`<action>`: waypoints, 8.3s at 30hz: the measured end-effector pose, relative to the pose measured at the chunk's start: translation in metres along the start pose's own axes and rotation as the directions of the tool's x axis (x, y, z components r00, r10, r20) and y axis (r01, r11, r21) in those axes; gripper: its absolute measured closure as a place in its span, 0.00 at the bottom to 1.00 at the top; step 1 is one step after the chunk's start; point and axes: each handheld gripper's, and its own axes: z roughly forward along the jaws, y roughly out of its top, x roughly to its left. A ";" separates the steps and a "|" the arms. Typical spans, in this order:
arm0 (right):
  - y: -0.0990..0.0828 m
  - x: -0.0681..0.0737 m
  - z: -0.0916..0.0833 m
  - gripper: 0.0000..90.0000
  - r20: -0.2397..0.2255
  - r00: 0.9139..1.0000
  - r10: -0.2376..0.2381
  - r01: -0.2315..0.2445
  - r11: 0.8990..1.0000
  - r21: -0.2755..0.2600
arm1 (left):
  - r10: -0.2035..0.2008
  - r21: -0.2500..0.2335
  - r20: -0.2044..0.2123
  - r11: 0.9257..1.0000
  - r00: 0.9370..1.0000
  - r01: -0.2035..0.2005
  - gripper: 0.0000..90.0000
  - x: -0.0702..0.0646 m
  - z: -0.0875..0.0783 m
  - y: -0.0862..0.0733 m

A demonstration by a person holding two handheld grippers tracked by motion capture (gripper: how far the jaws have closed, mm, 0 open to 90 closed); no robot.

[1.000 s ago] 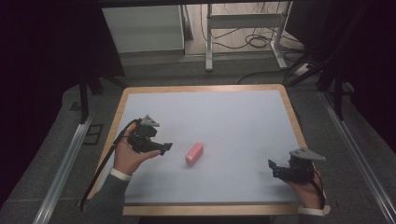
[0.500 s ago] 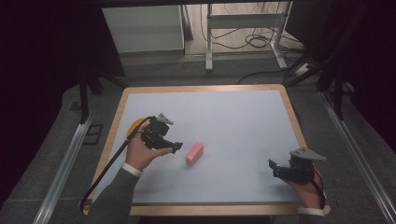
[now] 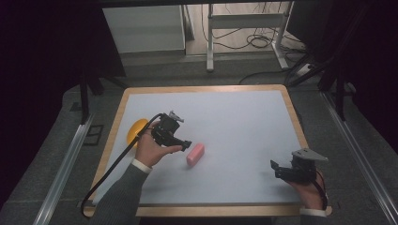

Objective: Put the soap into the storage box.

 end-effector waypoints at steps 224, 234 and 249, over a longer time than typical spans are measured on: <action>-0.003 -0.001 0.004 0.09 0.041 0.999 -0.010 0.009 1.000 0.030 | -0.341 0.079 -0.190 0.929 0.921 0.360 0.67 0.142 0.003 -0.073; -0.003 -0.001 0.004 0.09 0.041 0.999 -0.011 0.010 1.000 0.028 | -0.320 -0.074 -0.169 0.947 0.932 0.312 0.34 0.133 -0.032 -0.068; 0.000 0.004 0.002 0.09 0.037 0.999 -0.029 0.029 1.000 0.007 | -0.202 -0.201 -0.056 0.961 0.978 0.187 0.29 0.081 -0.039 -0.098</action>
